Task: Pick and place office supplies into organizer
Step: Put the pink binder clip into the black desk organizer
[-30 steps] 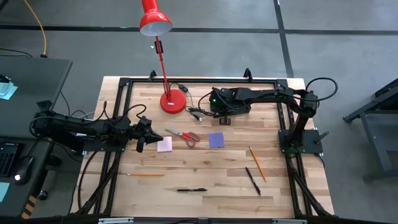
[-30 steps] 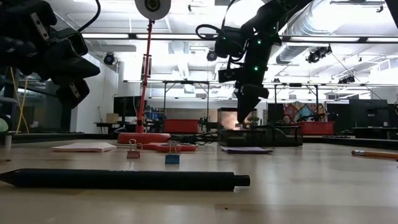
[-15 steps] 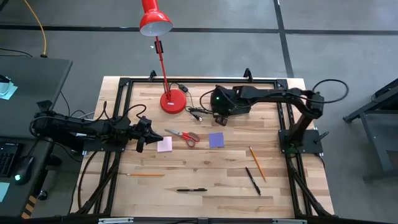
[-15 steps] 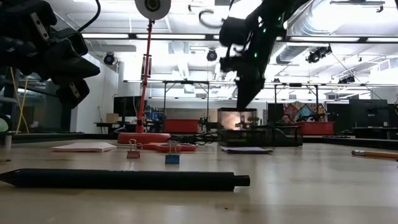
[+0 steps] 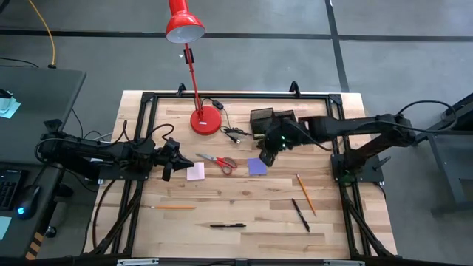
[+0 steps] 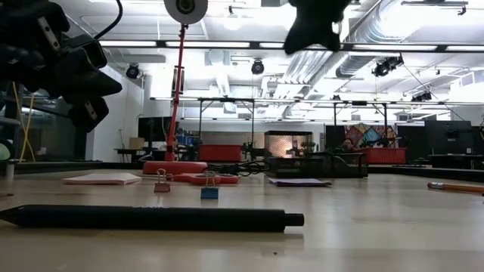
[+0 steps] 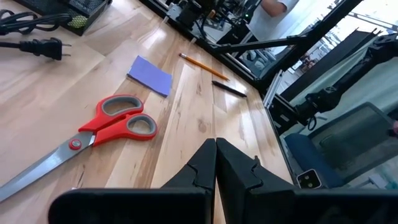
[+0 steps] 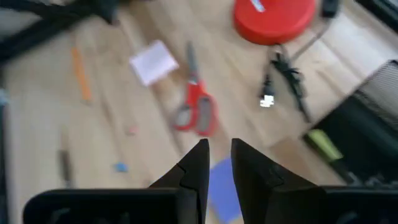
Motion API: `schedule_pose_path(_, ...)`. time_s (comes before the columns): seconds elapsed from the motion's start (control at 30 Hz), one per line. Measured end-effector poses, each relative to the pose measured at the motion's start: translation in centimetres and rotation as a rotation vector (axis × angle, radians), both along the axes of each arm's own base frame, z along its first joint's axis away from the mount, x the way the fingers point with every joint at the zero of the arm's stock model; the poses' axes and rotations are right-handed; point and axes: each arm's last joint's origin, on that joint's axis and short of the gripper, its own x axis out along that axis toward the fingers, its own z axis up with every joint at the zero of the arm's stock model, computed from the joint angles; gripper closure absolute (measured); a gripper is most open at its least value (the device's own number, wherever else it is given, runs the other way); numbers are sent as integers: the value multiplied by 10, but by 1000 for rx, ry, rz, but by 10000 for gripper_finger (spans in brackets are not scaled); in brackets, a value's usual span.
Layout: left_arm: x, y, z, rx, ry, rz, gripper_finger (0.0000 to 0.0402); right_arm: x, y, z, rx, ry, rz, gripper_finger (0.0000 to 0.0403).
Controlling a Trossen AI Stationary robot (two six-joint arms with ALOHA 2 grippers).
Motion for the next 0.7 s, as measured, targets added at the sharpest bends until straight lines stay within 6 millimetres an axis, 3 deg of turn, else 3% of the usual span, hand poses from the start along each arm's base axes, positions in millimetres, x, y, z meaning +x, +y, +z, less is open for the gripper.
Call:
schedule_pose_path(0.27,0,0,-1,4,12,17,401,5,47,0,107,-75,-20,347)
schedule_pose_path(0.5,0,-1,2,44,-20,-37,401,1,70,-4,67,-86,-113,347)
schedule_pose_path(0.7,4,-1,22,214,-93,-99,380,-4,86,-4,113,-96,-140,341)
